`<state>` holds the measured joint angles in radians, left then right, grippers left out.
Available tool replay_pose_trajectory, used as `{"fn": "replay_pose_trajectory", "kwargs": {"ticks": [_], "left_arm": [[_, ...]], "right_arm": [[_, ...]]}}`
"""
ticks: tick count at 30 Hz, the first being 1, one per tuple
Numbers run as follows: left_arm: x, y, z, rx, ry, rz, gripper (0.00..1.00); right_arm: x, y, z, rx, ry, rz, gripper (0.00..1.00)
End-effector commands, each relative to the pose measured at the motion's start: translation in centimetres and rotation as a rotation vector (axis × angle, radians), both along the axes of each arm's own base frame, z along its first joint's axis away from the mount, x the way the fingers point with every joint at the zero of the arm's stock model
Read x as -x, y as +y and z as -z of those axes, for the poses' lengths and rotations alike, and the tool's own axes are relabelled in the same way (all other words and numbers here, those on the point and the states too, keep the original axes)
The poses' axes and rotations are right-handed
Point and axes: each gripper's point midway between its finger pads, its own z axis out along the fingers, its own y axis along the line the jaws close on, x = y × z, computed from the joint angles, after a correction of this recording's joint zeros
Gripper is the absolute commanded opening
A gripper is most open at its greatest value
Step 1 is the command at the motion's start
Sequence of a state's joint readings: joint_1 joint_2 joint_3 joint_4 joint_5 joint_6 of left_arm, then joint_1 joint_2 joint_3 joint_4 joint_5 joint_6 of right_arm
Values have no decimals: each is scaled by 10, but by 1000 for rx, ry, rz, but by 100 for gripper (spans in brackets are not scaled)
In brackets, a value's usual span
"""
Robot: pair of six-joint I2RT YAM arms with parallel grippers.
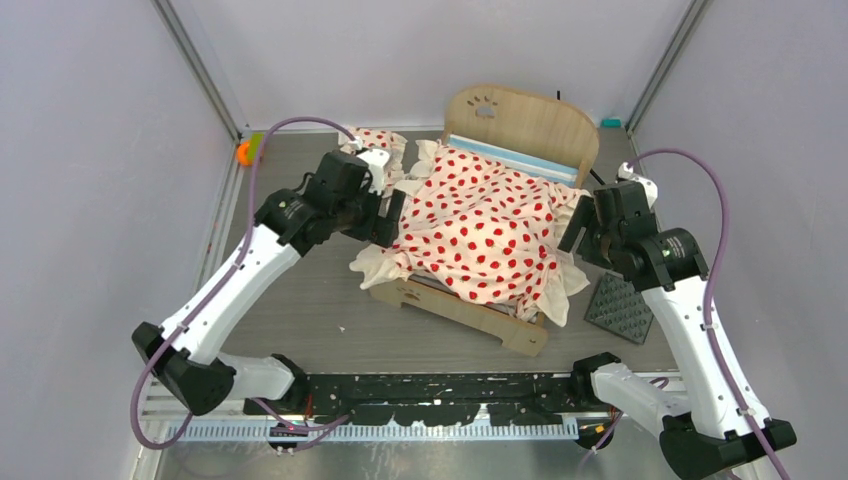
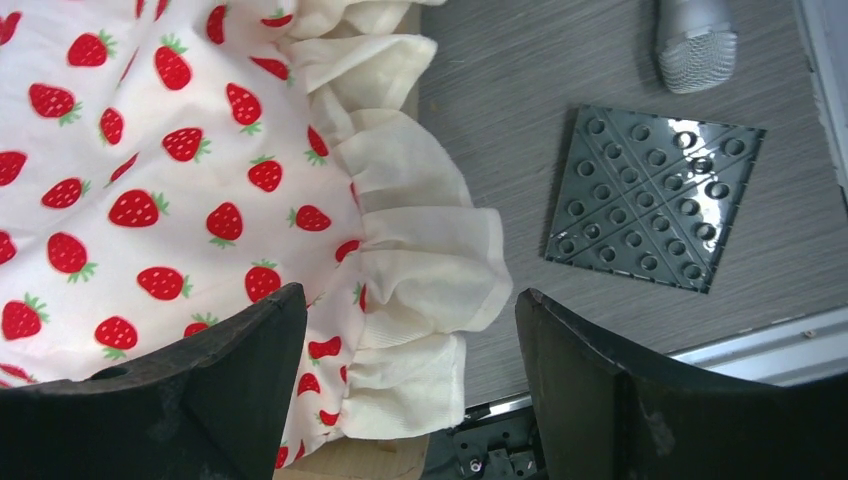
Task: Set up the pet bed
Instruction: Adjust the mattress on the bed frame, then adjust the bed frame at the center of the board.
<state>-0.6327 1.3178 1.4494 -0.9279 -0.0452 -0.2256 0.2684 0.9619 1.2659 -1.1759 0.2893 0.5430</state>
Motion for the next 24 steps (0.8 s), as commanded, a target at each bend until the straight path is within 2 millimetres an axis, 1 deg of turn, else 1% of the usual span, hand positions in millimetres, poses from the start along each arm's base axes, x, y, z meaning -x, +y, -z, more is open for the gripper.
{"fn": "replay_pose_trajectory", "kwargs": {"ticks": [1,3,5,7,9,11,13,17,20,22,24], "left_arm": [[5,21,-33,21,-98,-68,85],[16,17,-30,49,-78,-65,77],[32,15,-23,20,-95,-72,72],[54,9,-18,-1,-146,-77,68],[76,6,-10,18,-144,-78,58],[92,-2,7,54,-103,-68,49],[105,-10,29,70,-59,-58,44],[121,-22,67,81,5,-67,39],[129,-32,88,100,32,-69,37],[130,-39,100,107,50,-72,36],[127,-41,111,98,51,-94,35]], "right_arm": [[2,-24,-11,45,-62,147,81],[3,-28,-11,56,-64,170,81],[3,-29,-6,65,-42,189,80],[7,-32,0,68,-22,219,79],[11,-34,5,66,-13,238,78],[19,-39,12,73,14,281,78],[26,-39,22,67,54,297,78],[36,-32,47,10,96,333,79],[44,-33,63,-13,120,380,79],[50,-36,68,-8,133,420,79],[56,-42,71,15,147,455,80]]}}
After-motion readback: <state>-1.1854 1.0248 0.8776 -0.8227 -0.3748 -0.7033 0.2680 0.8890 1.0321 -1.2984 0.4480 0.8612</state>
